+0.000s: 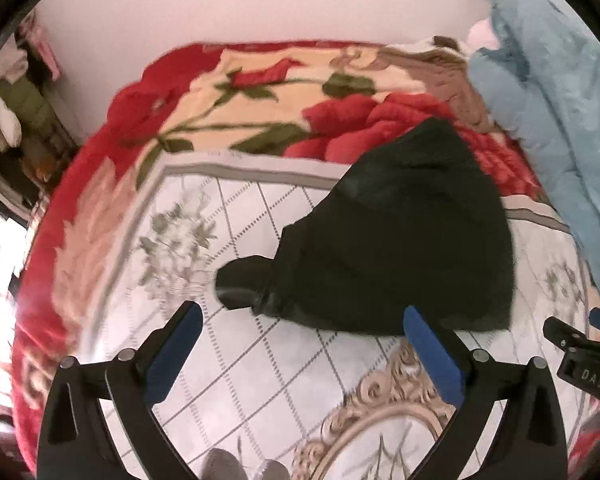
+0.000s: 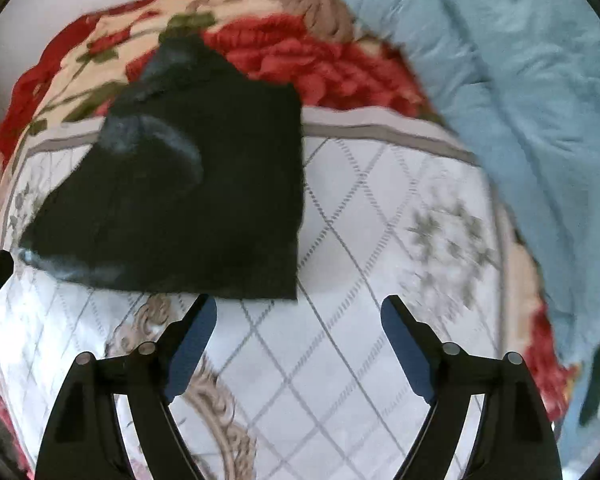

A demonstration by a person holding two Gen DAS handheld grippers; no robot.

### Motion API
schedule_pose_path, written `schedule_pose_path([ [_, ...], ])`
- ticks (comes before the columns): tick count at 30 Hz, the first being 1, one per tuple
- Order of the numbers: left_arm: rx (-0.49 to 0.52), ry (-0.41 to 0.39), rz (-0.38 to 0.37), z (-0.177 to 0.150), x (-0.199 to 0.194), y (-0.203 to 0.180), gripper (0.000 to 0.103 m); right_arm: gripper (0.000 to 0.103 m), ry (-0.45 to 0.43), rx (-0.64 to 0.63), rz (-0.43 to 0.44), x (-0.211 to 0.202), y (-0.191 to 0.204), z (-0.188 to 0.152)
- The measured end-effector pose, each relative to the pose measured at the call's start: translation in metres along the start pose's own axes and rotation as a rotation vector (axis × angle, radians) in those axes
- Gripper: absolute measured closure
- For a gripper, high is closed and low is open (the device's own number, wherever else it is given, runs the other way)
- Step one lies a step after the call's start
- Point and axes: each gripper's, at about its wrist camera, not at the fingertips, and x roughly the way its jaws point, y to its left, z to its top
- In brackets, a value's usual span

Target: Fold large clothes

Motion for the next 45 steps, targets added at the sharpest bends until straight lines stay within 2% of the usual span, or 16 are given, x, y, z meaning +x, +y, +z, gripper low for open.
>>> schedule_pose_path([
  [5, 0.003, -0.034, -0.030, 0.002, -0.072, 0.008, 0.000, 0.017, -0.084, 0.040, -0.067, -0.108, -0.003, -0.024],
  [11, 0.010, -0.041, -0.093, -0.010, -0.174, 0.019, 0.000, 0.017, -0.165, 0.076, -0.087, -0.237, -0.004, -0.062],
  [16, 0.043, -0.072, -0.102, -0.026, -0.260, 0.027, 0.000, 0.017, -0.227, 0.093, -0.095, -0.335, -0.003, -0.102],
  [24, 0.056, -0.153, -0.092, -0.047, -0.367, 0.045, 0.000, 0.017, -0.323, 0.124, -0.093, -0.471, -0.009, -0.167],
  [28, 0.056, -0.189, -0.085, -0.058, -0.413, 0.048, 0.000, 0.017, -0.372, 0.113, -0.090, -0.522, -0.008, -0.194],
  [35, 0.052, -0.217, -0.115, -0.070, -0.464, 0.052, 0.000, 0.017, -0.427, 0.106, -0.090, -0.584, -0.016, -0.228],
  [45, 0.038, -0.233, -0.115, -0.085, -0.499, 0.057, 0.000, 0.017, -0.460, 0.093, -0.063, -0.625, -0.020, -0.256],
])
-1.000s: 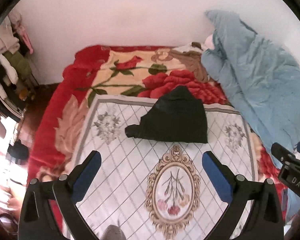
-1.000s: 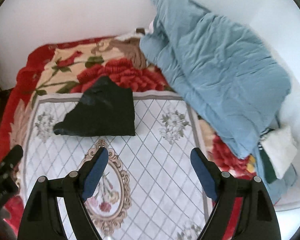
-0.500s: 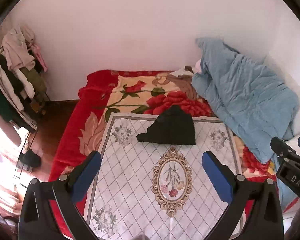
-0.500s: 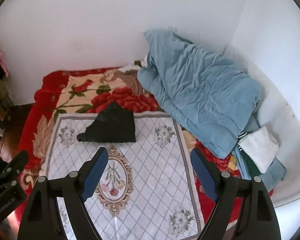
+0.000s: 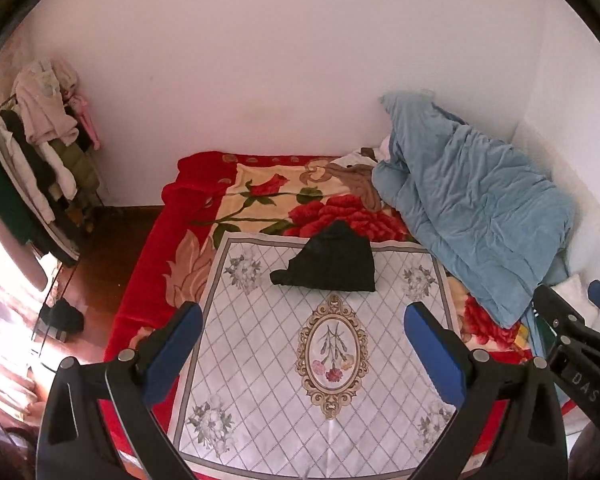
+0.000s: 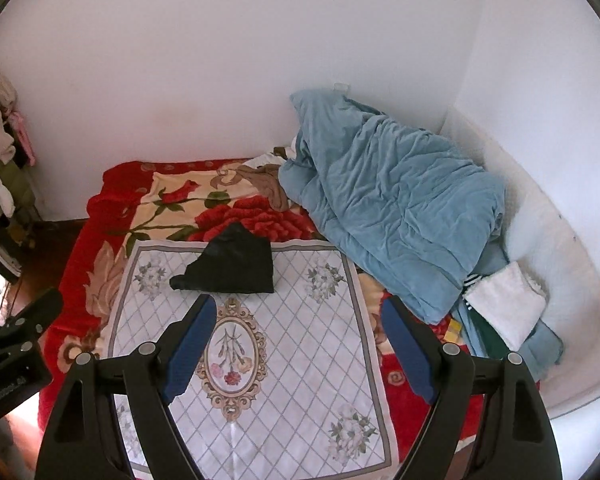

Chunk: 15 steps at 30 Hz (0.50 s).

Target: Fold large clothes

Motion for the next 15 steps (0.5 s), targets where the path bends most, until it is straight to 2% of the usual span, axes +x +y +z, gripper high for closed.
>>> schedule_pose_path([
  [6, -0.010, -0.022, 0.002, -0.004, -0.011, -0.001, 0.000, 0.017, -0.010, -0.008, 0.012, -0.005, 0.000, 0.004],
  [8, -0.018, -0.023, -0.004, -0.005, -0.012, 0.000, 0.000, 0.013, -0.008, -0.013, 0.011, -0.006, 0.000, 0.005],
  [15, -0.018, -0.045, -0.008, -0.005, -0.018, 0.001, 0.000, 0.011, -0.021, -0.013, 0.024, -0.005, 0.003, 0.010],
])
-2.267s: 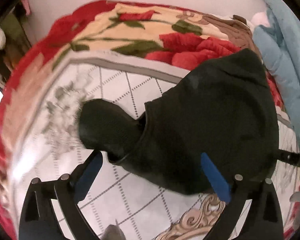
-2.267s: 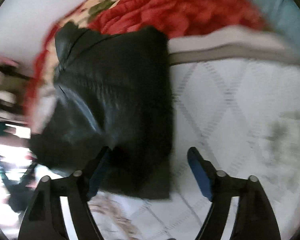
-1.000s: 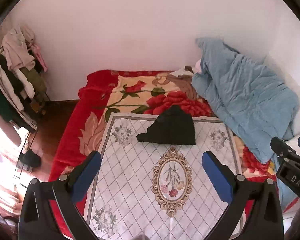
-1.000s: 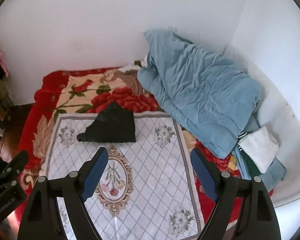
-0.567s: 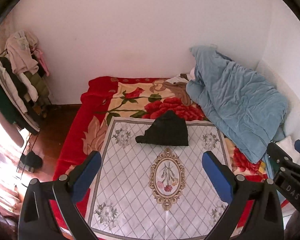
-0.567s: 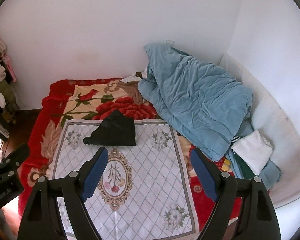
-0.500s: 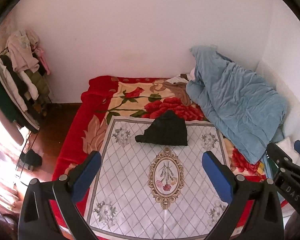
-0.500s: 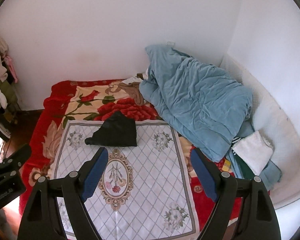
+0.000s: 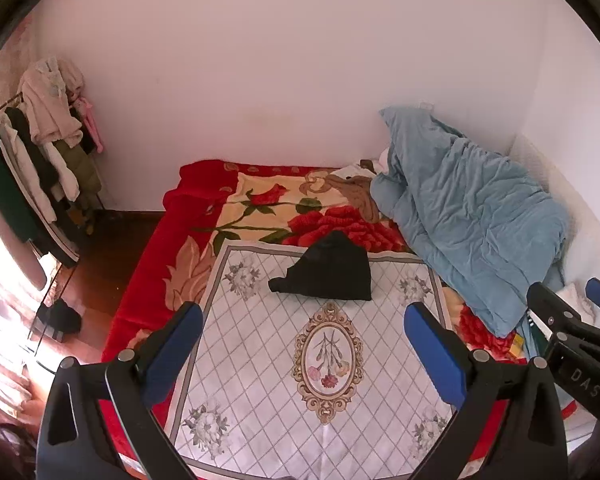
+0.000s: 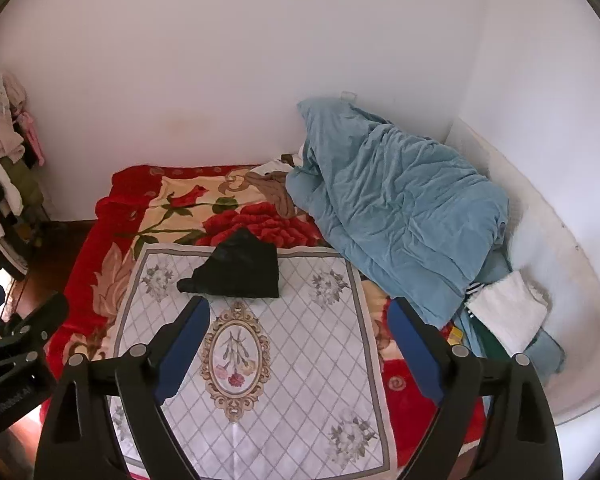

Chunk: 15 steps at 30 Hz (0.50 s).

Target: Fold large clothes

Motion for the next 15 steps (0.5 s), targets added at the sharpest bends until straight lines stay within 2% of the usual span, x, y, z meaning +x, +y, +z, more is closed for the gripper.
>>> schedule_pose_path([
  [15, -0.003, -0.020, 0.010, 0.0032, -0.0067, -0.0011, 0.000, 0.009, -0.024, -0.003, 0.014, -0.0074, 0.0001, -0.0001],
])
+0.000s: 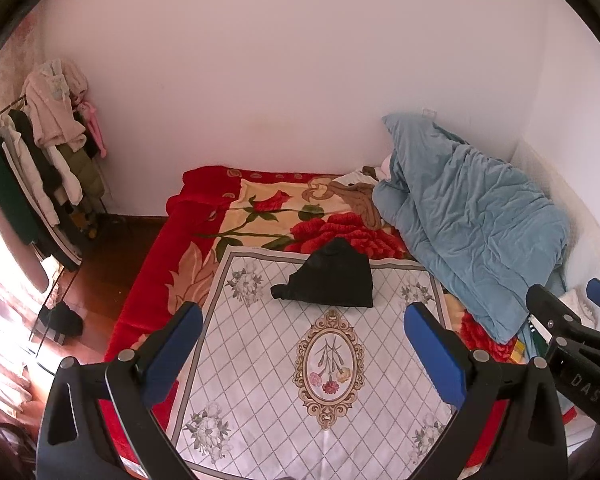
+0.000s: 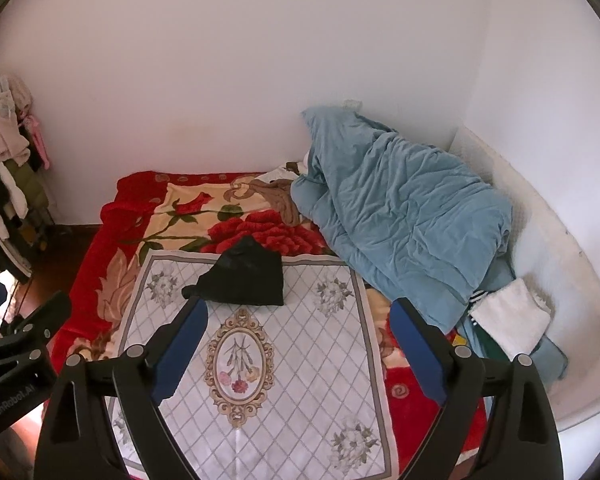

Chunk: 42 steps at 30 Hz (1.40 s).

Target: Fold large clothes

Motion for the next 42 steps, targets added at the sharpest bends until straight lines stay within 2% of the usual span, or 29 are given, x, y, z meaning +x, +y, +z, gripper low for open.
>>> schedule_pose_path([
  [42, 0.018, -0.026, -0.002, -0.001, -0.015, 0.001, 0.000, 0.006, 0.000, -0.001, 0.043, -0.012, -0.006, -0.002],
])
